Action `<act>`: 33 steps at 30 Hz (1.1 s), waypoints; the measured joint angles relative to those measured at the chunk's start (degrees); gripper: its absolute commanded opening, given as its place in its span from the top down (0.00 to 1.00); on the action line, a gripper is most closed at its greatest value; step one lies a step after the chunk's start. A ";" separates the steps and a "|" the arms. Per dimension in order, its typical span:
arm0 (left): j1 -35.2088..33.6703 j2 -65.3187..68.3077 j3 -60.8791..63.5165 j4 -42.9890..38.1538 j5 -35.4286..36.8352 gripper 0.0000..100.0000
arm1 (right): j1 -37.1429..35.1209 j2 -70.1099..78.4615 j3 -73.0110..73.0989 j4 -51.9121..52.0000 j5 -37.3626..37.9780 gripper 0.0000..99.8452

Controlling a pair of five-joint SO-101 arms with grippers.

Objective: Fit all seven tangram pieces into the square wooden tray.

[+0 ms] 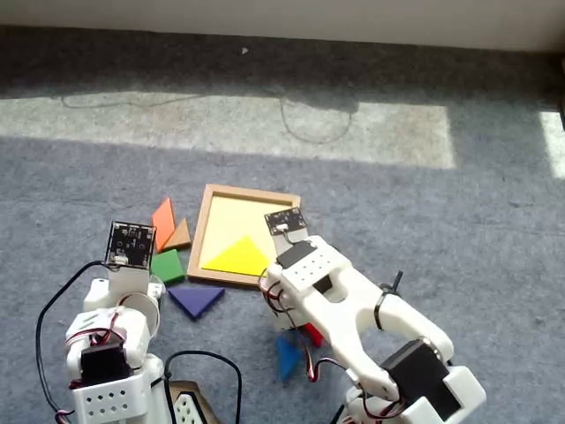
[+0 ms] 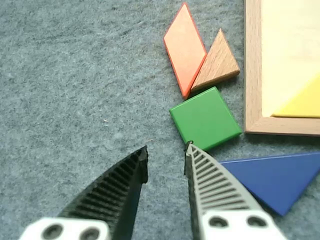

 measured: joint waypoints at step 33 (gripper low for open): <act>0.00 0.00 0.00 0.00 0.00 0.85 | 12.75 -17.93 6.68 -11.60 8.09 0.99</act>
